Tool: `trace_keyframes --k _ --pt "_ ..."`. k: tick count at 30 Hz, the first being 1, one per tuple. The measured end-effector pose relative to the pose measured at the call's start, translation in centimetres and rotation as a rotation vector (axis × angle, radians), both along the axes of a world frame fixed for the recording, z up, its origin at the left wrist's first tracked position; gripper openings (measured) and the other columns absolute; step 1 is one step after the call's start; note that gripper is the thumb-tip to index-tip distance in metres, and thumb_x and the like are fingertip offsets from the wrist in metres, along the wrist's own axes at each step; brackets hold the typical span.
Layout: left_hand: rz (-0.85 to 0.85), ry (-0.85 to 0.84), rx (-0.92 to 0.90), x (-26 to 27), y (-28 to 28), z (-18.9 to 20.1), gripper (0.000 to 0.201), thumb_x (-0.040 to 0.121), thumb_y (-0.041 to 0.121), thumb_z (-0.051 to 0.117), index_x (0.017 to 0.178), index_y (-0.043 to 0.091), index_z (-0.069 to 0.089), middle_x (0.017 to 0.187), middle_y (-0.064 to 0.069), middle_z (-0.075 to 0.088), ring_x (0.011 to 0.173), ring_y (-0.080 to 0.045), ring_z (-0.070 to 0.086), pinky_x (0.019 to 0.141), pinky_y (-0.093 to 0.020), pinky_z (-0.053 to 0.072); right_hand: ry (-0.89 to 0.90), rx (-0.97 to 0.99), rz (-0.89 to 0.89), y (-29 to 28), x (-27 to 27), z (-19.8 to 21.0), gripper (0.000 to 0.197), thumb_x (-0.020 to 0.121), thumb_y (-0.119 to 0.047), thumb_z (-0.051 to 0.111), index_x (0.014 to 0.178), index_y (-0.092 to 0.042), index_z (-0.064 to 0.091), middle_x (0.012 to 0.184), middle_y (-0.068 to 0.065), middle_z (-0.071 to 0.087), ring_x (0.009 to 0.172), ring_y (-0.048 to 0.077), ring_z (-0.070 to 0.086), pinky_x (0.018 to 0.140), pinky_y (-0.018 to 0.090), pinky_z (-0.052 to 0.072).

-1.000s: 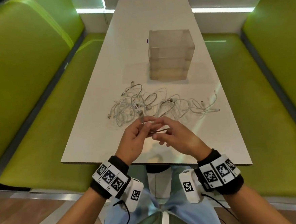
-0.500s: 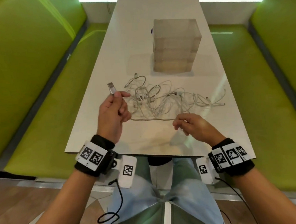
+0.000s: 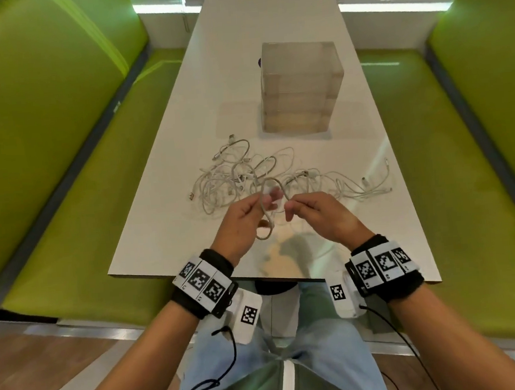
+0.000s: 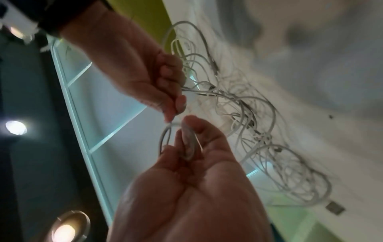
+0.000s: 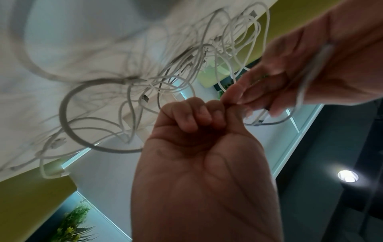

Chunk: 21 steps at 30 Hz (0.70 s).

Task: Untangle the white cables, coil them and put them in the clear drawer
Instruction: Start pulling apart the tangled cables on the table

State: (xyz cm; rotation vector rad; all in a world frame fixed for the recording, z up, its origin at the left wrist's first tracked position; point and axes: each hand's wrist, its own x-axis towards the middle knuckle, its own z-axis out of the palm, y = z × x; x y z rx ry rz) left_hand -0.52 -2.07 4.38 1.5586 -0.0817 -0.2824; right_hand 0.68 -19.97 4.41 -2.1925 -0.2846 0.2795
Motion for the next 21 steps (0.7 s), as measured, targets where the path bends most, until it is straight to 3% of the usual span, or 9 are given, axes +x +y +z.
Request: trace_keyframes --k 2,4,6,9,13,14,16,18,21 --pt "0.031 -0.01 -0.079 0.0 0.1 -0.3 0.026 0.097 0.029 0.047 0.115 0.023 0.065 0.12 0.011 0.066 0.12 -0.007 0.056 0.099 -0.032 0.045 0.014 0.003 0.009 0.3 0.0 -0.3 0.028 0.096 -0.025 0.052 0.074 -0.016 0.067 0.075 -0.006 0.063 0.077 0.013 0.058 0.077 0.028 0.043" --pt "0.007 0.004 -0.152 -0.1 -0.1 -0.3 0.032 0.093 0.038 0.048 0.115 0.022 0.066 0.122 0.008 0.066 0.123 -0.008 0.054 0.106 -0.032 0.039 0.02 0.016 0.041 0.9 -0.1 -0.5 0.028 0.095 -0.025 0.052 0.074 -0.017 0.068 0.073 -0.01 0.062 0.07 0.003 0.055 0.073 0.023 0.041" --pt "-0.013 0.032 -0.232 -0.2 -0.6 0.0 0.037 0.093 0.038 0.045 0.115 0.015 0.065 0.114 0.0 0.07 0.116 -0.014 0.06 0.093 -0.028 0.047 0.019 0.025 0.077 1.5 -0.1 -0.7 0.027 0.095 -0.025 0.053 0.073 -0.02 0.068 0.076 -0.01 0.065 0.074 0.0 0.058 0.076 0.023 0.042" --pt "0.021 -0.018 -0.154 -0.2 -1.0 0.7 0.036 0.099 0.028 0.04 0.097 0.002 0.065 0.083 0.006 0.072 0.089 -0.015 0.066 0.068 -0.022 0.048 0.022 0.057 0.125 2.5 -0.3 -0.8 0.025 0.095 -0.023 0.054 0.077 -0.017 0.071 0.087 -0.007 0.069 0.09 0.012 0.063 0.087 0.026 0.044" --pt "0.149 -0.007 -0.321 0.5 0.5 2.5 0.033 0.099 0.026 0.038 0.074 0.009 0.053 0.054 0.003 0.061 0.063 -0.014 0.066 0.088 -0.041 0.052 0.03 0.0 0.1 1.4 0.4 -0.8 0.026 0.094 -0.026 0.054 0.069 -0.025 0.062 0.066 -0.016 0.057 0.064 -0.008 0.052 0.062 0.013 0.037" --pt "0.19 -0.002 -0.394 0.7 1.4 3.1 0.034 0.1 0.025 0.036 0.073 0.01 0.051 0.048 0.005 0.055 0.056 -0.013 0.063 0.085 -0.04 0.053 0.023 -0.011 0.075 0.6 0.9 -1.0 0.027 0.095 -0.024 0.053 0.069 -0.024 0.061 0.066 -0.016 0.055 0.061 -0.008 0.051 0.06 0.014 0.035" --pt "0.255 -0.004 -0.497 1.1 3.3 4.0 0.036 0.101 0.025 0.033 0.073 0.012 0.051 0.047 0.007 0.043 0.044 -0.01 0.048 0.065 -0.032 0.054 0.005 -0.024 0.045 -0.7 1.8 -1.2 0.028 0.095 -0.019 0.051 0.069 -0.023 0.06 0.068 -0.014 0.056 0.061 -0.007 0.05 0.061 0.017 0.036" --pt "0.296 -0.014 -0.506 1.4 5.0 4.3 0.036 0.102 0.025 0.034 0.073 0.012 0.05 0.05 0.008 0.039 0.041 -0.008 0.034 0.051 -0.024 0.044 -0.005 -0.032 0.043 -1.2 2.7 -1.4 0.027 0.094 -0.018 0.051 0.07 -0.02 0.062 0.07 -0.008 0.06 0.063 -0.001 0.051 0.062 0.019 0.038" --pt "0.295 -0.053 -0.268 1.7 5.8 3.4 0.035 0.102 0.018 0.038 0.073 0.014 0.056 0.057 0.009 0.047 0.045 -0.005 0.032 0.046 -0.02 0.034 -0.029 0.0 0.051 -0.9 3.4 -1.1 0.027 0.095 -0.019 0.052 0.07 -0.02 0.062 0.072 -0.003 0.061 0.067 0.005 0.053 0.064 0.021 0.04"
